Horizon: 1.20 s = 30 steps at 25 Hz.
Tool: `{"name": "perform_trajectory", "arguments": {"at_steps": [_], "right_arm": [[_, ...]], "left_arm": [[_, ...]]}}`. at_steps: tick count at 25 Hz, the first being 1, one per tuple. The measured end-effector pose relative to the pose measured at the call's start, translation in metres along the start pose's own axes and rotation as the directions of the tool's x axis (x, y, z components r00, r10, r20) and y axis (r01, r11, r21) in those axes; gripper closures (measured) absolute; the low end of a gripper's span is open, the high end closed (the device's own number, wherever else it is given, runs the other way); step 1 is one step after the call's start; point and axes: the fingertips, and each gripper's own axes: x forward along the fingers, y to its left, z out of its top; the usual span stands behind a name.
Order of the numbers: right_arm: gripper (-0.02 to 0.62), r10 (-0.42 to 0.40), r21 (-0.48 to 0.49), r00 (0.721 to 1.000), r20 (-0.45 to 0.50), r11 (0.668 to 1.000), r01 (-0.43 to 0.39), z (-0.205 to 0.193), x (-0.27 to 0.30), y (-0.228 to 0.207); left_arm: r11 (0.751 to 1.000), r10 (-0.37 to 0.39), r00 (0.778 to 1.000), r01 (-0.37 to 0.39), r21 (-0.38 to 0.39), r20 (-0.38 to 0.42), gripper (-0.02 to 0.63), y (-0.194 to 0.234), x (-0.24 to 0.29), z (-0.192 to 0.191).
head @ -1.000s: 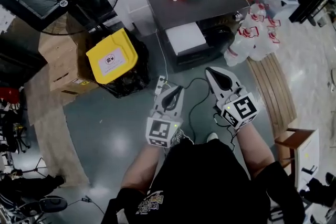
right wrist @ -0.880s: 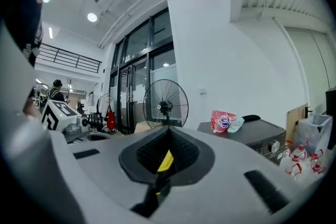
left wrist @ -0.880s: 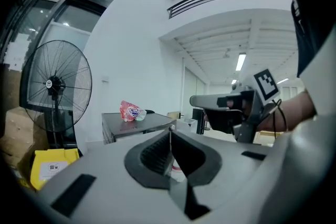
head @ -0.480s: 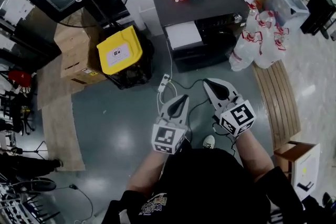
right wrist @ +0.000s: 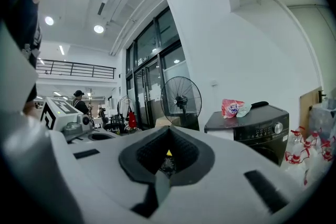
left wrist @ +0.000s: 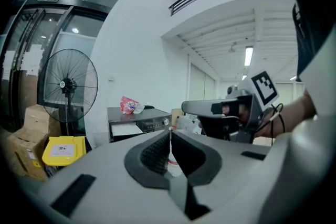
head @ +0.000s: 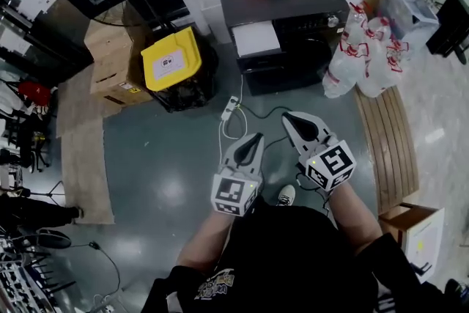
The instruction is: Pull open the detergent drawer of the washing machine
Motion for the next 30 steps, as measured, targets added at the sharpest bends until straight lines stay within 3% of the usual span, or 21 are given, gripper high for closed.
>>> {"name": "perform_trajectory", "arguments": {"at_steps": [30], "right_arm": [[0.592,0.037,0.019,0.999,-0.019,0.999,-0.037,-0.008,-0.013,-0.013]], "left_arm": [[0.999,0.036,0.999,-0.036,0.001,0.014,0.594,-0.01,0.012,0.005]]}}
